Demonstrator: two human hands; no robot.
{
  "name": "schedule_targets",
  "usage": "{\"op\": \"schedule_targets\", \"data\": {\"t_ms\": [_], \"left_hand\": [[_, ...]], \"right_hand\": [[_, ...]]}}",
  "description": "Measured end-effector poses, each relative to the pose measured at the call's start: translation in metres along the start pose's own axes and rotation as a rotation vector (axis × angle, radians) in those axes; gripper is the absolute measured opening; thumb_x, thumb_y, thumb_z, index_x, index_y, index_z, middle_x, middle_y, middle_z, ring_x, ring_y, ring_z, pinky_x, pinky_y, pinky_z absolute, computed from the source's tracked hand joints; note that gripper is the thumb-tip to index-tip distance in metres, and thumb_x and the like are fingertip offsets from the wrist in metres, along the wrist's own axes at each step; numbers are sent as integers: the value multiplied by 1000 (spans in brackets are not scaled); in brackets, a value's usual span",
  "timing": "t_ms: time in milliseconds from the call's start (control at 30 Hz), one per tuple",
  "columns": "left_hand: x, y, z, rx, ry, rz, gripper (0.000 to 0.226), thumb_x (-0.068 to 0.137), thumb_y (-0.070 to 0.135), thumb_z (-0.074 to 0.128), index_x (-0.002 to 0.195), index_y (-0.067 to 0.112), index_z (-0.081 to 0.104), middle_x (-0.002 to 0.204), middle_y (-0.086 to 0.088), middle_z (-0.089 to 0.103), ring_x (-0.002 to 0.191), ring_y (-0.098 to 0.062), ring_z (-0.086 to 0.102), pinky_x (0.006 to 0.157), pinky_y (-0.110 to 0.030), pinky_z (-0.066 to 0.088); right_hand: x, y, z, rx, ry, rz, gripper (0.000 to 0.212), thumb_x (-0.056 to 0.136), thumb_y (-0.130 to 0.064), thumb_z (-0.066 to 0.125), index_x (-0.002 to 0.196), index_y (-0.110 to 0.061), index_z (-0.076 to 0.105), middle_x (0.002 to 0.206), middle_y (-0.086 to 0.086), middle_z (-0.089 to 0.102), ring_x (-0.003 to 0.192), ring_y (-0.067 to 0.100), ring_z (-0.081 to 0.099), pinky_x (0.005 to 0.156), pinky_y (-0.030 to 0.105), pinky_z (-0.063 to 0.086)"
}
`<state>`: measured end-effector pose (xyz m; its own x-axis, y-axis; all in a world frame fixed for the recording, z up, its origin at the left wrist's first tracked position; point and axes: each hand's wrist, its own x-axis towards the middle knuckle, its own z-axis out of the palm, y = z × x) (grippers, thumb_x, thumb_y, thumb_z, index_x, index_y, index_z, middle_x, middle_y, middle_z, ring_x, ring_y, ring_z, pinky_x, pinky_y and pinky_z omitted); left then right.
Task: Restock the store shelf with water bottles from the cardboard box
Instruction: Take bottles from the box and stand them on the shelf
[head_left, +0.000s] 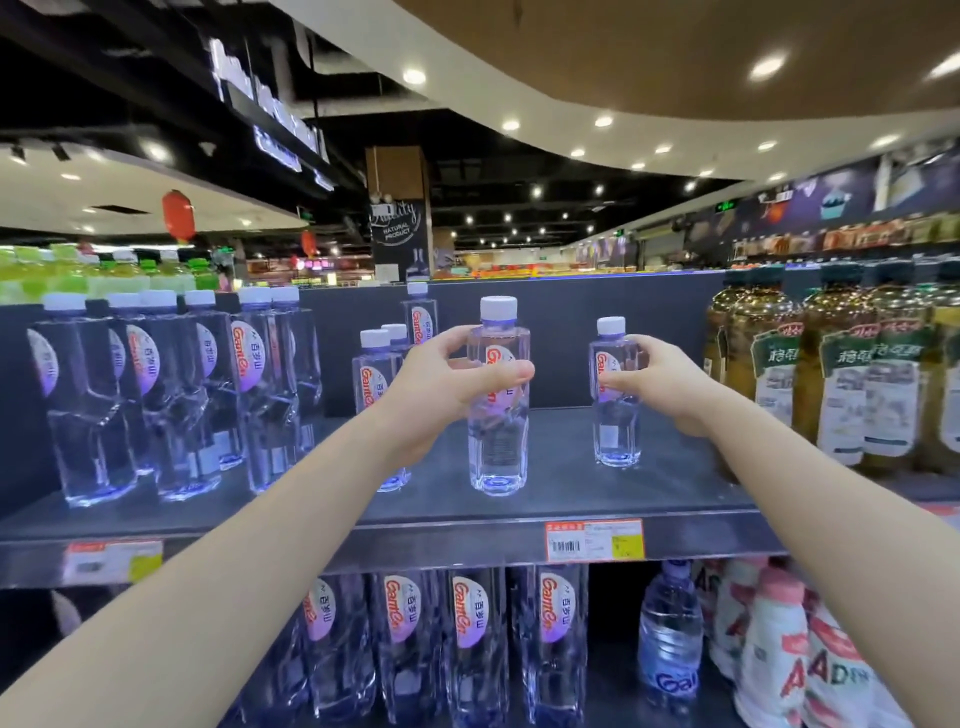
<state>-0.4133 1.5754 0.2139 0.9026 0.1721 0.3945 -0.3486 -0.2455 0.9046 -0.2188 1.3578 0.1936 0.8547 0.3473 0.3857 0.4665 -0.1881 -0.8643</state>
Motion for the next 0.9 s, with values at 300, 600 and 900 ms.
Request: {"op": "schedule_targets", "data": {"t_ms": [300,600,900], "left_hand": [[20,0,-7,29,46,11,86,55,47,99,130,31,60,126,-6,73,117,-23,71,98,-50,58],[16,4,-16,80,76,26,85,63,43,98,139,26,61,120,-10,75,106,-27,76,98,-52,58],[11,1,-21,65,53,18,53,79,26,90,127,25,68,109,-11,78,105,-30,76,99,-55,57]], "right_hand": [[23,4,22,110,-135,3,40,90,-3,76,126,-16,65,101,4,75,78,13,73,61,22,54],[42,-7,81,136,-231,-46,35,90,-6,76,120,-21,65,109,7,75,89,20,74,58,19,52],[58,-10,114,138,-272,-66,56,76,-24,79,129,-25,60,112,-3,74,103,19,74,92,40,59]]}}
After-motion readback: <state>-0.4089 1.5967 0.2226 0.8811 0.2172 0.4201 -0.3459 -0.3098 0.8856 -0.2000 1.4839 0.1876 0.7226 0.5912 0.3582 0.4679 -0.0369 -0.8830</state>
